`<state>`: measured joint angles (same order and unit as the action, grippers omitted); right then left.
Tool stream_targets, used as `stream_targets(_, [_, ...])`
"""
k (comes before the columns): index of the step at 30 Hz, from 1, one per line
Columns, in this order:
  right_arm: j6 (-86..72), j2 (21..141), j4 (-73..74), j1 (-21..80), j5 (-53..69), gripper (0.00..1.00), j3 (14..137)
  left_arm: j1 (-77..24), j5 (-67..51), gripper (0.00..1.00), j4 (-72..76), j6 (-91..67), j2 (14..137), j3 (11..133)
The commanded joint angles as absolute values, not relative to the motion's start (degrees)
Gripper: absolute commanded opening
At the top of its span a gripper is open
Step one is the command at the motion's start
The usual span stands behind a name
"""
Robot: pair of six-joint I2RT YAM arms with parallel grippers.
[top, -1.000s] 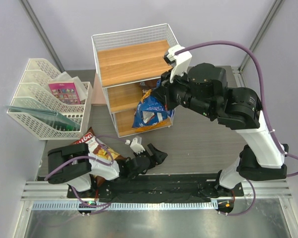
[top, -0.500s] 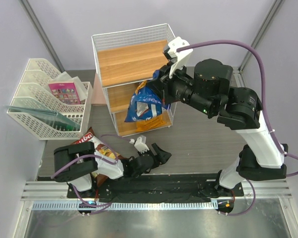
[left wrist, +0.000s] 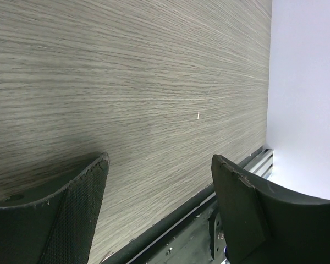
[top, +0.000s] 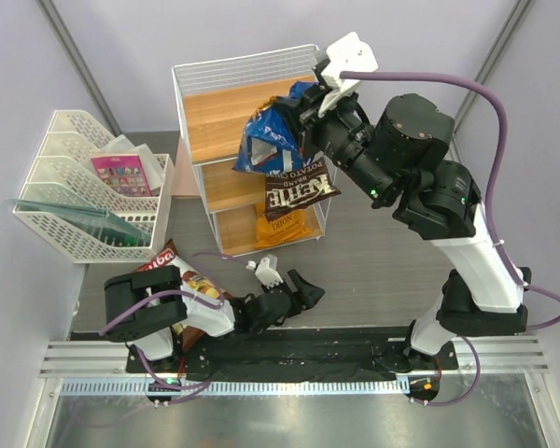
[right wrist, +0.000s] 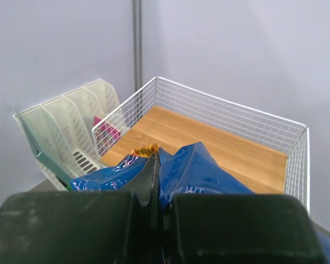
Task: Place and organize the chips bags onto the shelf
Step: Place the potato chip on the shelf.
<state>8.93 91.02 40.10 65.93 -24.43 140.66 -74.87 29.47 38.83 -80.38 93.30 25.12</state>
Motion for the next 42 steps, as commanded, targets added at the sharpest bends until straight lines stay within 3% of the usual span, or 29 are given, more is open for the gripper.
stream_targets(1, [16.77,92.54,26.12,66.27,-29.35,0.01,143.34,-74.8,25.23,0.77,25.05,-77.69,96.85,22.94])
stream_targets(25, [28.92,97.29,11.25,63.9,-35.77,0.01,144.59,-74.88,23.82,0.76,26.02,-77.69,97.73,22.24])
stream_targets(34, [12.42,96.07,11.25,48.45,-25.67,0.01,131.93,-74.88,23.99,0.75,26.46,-78.22,97.3,20.74])
stream_targets(42, [11.86,99.22,12.13,47.46,-21.45,0.01,136.57,-74.88,23.91,0.75,26.81,-77.78,97.91,21.01])
